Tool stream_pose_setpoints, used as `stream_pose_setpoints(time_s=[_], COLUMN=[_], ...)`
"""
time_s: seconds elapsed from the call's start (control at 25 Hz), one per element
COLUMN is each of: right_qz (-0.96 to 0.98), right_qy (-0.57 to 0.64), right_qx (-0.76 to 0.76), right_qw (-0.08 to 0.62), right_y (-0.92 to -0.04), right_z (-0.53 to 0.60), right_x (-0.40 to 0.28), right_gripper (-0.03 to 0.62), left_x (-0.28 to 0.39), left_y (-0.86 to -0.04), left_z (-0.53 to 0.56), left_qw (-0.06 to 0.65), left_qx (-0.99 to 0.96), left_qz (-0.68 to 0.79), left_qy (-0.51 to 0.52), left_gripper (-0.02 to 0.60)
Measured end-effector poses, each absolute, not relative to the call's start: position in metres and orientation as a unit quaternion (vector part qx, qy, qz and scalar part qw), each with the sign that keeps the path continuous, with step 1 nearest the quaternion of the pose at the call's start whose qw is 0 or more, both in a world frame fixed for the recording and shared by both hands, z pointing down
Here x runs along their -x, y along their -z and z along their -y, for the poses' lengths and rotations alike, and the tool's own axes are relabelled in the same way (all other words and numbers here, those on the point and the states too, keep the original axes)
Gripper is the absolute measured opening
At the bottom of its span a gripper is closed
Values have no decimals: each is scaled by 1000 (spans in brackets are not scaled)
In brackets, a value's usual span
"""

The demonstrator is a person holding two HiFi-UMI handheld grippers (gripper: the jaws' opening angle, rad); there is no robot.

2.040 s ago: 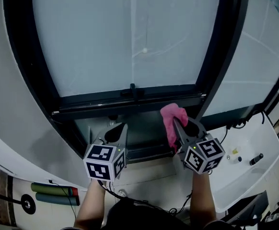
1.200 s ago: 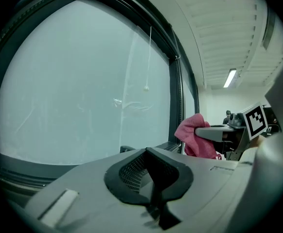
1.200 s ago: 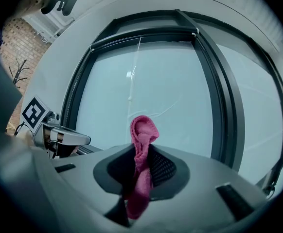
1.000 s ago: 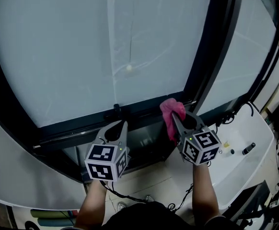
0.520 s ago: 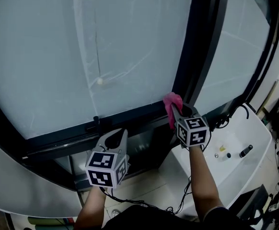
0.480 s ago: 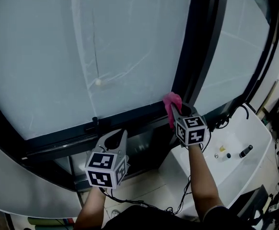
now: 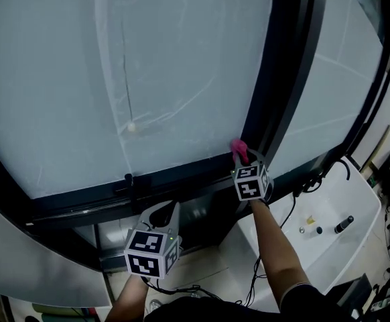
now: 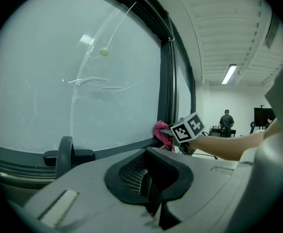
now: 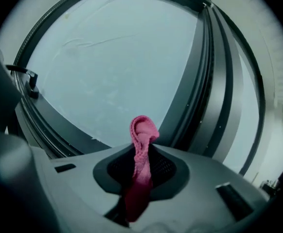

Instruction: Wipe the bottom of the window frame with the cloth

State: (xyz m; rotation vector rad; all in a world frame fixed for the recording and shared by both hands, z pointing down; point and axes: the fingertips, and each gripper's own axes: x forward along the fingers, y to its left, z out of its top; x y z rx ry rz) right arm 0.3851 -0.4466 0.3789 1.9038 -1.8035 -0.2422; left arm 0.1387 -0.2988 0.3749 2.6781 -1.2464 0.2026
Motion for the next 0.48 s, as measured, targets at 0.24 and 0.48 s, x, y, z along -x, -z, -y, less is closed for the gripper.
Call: stream_pose_setpoints(time_s=[0.24,0.48], right_qz=[670,696], right_qy=[52,18], right_qx=[-692,-672], right_qw=[263,251], right_y=[-400,-409], right_z=[459,461], right_x=[-382,-377], right_gripper=[74,72], left_x=[-129,-109], left_y=[-385,-389], left_z=[294,291], left_qw=[101,106], left_qx=[-894,-887], left_qz=[429,443], left_qy=[-74,-73], left_gripper=[6,6])
